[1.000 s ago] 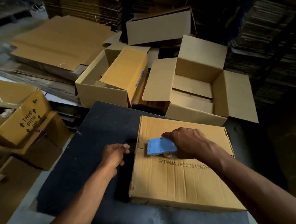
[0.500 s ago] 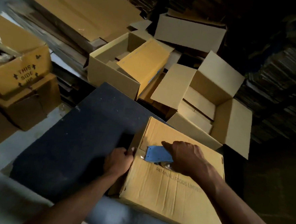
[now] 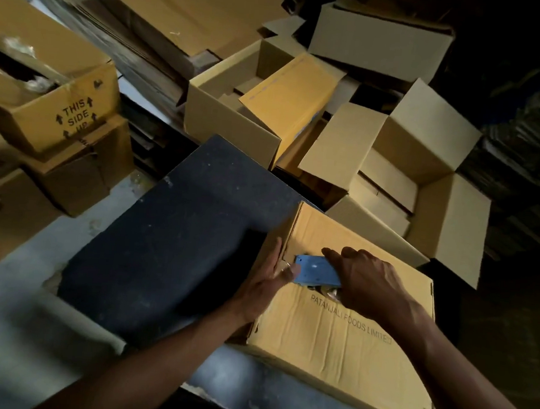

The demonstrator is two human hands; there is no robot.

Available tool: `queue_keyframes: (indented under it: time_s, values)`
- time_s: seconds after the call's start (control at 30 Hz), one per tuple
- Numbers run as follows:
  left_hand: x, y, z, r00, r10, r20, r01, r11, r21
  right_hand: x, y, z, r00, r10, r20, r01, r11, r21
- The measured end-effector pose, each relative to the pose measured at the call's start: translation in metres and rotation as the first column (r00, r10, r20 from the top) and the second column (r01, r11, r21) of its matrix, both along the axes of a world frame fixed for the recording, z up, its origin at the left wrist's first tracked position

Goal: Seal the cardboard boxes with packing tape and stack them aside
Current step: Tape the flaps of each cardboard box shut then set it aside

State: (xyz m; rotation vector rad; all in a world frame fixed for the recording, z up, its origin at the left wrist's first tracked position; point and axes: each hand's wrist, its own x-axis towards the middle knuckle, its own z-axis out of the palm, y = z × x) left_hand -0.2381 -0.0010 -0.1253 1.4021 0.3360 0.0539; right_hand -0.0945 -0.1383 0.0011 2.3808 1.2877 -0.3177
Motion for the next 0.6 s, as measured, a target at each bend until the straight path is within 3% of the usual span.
queue_keyframes:
  time_s: [0.07, 0.13, 0.2, 0.27, 0.33, 0.6]
  values:
    - [-0.004, -0.001, -0.008, 0.985, -0.14, -0.1, 0.157, 0.971, 0.178, 0.002, -0.001, -0.001, 1.0, 0.007, -0.011, -0.007, 1.0, -0.016]
    - [-0.006, 0.001, -0.009, 0.976, -0.15, -0.16, 0.203, 0.89, 0.408, 0.004, -0.003, -0.001, 0.999, 0.021, -0.026, -0.022, 1.0, -0.021]
    - [-0.003, 0.002, -0.005, 0.987, -0.129, -0.092, 0.155, 0.663, 0.732, 0.005, -0.005, 0.002, 0.998, 0.05, -0.05, -0.051, 0.999, -0.013]
    - [0.003, 0.002, -0.004, 0.979, -0.194, -0.056, 0.128, 0.38, 0.916, 0.006, -0.007, 0.006, 0.993, 0.085, -0.076, -0.087, 0.996, -0.016]
    - [0.005, 0.002, -0.005, 0.965, -0.232, -0.124, 0.185, 0.265, 0.946, 0.006, -0.01, 0.011, 0.987, 0.118, -0.107, -0.122, 0.992, -0.038]
    - [0.005, 0.001, 0.006, 0.927, -0.227, -0.299, 0.332, 0.124, 0.935, 0.035, -0.048, 0.058, 0.971, 0.126, -0.202, -0.145, 0.986, -0.087]
